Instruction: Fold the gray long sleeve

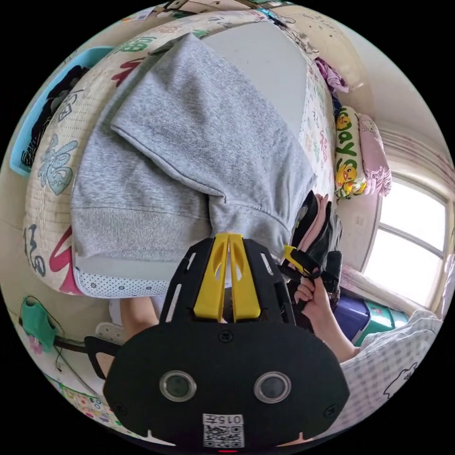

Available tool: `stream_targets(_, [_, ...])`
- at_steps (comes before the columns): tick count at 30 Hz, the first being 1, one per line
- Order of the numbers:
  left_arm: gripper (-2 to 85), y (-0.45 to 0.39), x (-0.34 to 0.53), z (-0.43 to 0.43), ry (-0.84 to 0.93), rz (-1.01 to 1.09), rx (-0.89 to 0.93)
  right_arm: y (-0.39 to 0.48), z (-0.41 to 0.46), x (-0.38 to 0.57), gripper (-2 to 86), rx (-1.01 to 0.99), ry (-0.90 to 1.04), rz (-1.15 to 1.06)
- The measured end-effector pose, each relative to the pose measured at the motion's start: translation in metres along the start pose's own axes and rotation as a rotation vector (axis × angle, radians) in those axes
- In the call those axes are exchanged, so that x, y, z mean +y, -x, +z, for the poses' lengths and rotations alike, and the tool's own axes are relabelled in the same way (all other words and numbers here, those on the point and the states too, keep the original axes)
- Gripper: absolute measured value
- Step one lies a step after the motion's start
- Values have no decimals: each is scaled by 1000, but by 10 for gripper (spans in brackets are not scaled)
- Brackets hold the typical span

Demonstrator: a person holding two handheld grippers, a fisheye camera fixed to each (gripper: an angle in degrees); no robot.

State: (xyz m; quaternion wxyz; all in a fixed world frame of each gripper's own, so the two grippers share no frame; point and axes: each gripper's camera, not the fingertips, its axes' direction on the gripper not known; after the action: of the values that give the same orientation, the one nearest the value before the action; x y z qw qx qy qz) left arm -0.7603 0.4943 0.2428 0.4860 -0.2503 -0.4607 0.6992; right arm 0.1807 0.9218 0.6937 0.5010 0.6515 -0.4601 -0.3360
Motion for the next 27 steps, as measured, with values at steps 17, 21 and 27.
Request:
stream_targets(17, [-1,-95,13,-74,-69,-59,152,-12,3,24,4,145,16,-22])
stream_targets(21, [0,-117,5,-81,-28,-67,82,-25,18,28,4,185,13,17])
stream_targets(27, [13,-160,-11,-110,66,-25,46,-49,18,32,0,128,54,63])
